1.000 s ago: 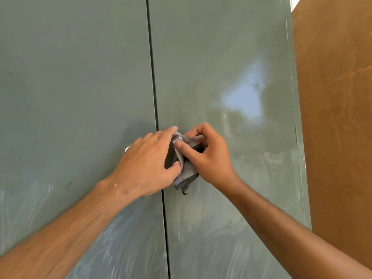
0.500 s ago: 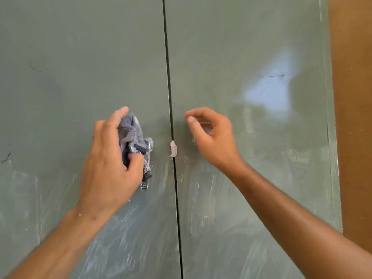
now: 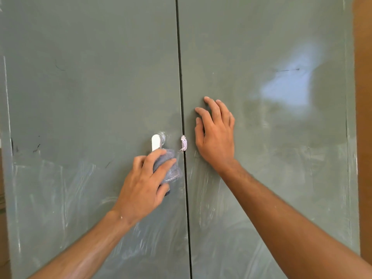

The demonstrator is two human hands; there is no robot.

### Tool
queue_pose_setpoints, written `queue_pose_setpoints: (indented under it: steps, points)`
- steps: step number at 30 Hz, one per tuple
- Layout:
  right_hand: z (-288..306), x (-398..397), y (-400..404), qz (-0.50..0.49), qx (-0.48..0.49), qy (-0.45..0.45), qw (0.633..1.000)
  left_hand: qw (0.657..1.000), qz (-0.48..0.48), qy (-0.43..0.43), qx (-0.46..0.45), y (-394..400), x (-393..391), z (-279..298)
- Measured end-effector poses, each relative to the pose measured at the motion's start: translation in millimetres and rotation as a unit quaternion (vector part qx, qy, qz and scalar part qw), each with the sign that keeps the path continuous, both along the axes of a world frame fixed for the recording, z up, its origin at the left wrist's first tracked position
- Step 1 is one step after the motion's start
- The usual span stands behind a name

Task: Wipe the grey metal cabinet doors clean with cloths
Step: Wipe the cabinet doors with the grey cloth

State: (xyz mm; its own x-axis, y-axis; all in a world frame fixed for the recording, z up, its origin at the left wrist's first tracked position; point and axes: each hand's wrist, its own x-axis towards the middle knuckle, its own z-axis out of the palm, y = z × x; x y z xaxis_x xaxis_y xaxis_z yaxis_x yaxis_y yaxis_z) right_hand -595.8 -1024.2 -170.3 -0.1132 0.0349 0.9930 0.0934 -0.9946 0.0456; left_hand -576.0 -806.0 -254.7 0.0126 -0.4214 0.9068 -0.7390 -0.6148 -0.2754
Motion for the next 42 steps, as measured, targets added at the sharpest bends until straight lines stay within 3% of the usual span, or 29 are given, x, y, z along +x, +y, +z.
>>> queue_pose_setpoints:
  steps: [5, 11, 16, 18, 24, 27, 30, 35, 37, 40, 42]
  points:
    - [0, 0, 2, -0.010, 0.000, 0.007, 1.000, 0.994, -0.002, 0.039, -0.099, -23, -4, 65]
    - [-1, 0, 1, -0.015, 0.000, 0.009, 1.000, 1.000, 0.006, -0.006, 0.009, -2, -1, 14]
    - [0, 0, 2, -0.017, 0.003, -0.003, 1.000, 0.988, -0.056, 0.064, -0.132, -20, -1, 68]
    - [-1, 0, 2, -0.018, 0.001, -0.005, 1.000, 0.982, -0.065, 0.078, -0.157, -24, 0, 63]
    - [-1, 0, 1, -0.012, 0.003, -0.007, 1.000, 0.994, -0.099, 0.051, -0.015, 8, 2, 7]
    - [-2, 0, 1, -0.006, 0.004, -0.008, 1.000, 0.981, -0.174, 0.077, -0.046, 20, -9, 25]
    - [-2, 1, 1, -0.001, -0.001, -0.007, 1.000, 0.946, -0.242, 0.159, -0.148, 15, -18, 70]
    - [-2, 1, 0, 0.009, 0.001, -0.006, 1.000, 0.931, -0.231, 0.251, -0.132, 9, -3, 107]
    - [-2, 2, 0, 0.009, 0.000, -0.006, 1.000, 0.897, -0.283, 0.283, -0.187, 8, 1, 91]
    - [-2, 2, 1, 0.006, -0.001, -0.011, 1.000, 0.805, -0.347, 0.376, -0.300, 10, 14, 54]
    - [-2, 2, 1, 0.005, 0.000, -0.012, 1.000, 0.783, -0.333, 0.405, -0.334, 11, 15, 34]
